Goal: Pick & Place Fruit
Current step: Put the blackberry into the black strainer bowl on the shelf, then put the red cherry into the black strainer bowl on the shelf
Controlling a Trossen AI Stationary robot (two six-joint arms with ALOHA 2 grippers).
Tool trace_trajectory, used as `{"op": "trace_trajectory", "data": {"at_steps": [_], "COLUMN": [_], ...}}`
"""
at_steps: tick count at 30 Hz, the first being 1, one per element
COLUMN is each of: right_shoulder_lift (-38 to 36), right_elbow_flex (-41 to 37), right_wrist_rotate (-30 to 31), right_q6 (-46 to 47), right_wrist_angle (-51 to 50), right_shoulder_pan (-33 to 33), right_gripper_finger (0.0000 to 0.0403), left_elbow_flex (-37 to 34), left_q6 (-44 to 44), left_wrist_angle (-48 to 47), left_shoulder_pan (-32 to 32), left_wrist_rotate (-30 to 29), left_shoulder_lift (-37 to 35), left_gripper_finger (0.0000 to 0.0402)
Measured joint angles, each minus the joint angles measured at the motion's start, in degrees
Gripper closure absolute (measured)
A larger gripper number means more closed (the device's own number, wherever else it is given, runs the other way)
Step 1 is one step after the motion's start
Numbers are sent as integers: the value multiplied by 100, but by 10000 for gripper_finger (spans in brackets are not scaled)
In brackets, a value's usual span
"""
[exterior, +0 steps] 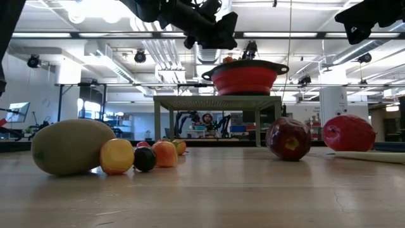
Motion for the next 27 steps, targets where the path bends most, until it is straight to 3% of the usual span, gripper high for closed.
{"op": "trace_trajectory", "data": {"at_steps": [13, 19, 27], "right_shoulder_lift": [-1, 0, 0], "right_elbow_flex": [0, 1, 1], "right_wrist_rotate": [0, 0, 0], "right_q6": [0, 0, -1], "right_wrist_angle": [0, -1, 1], "right_shoulder_pan": [-1, 0, 0], "right_gripper_finger": [394, 394, 394], "left_elbow_flex": [-7, 97, 245], "left_q6": [248, 307, 352], "left_wrist_angle": [-34, -148, -1442], "left_shoulder_pan": [41, -11, -141], "left_wrist_rotate": [2, 0, 4], "left_shoulder_lift": [162, 19, -303], "left_gripper_finger": [198, 197, 197]}}
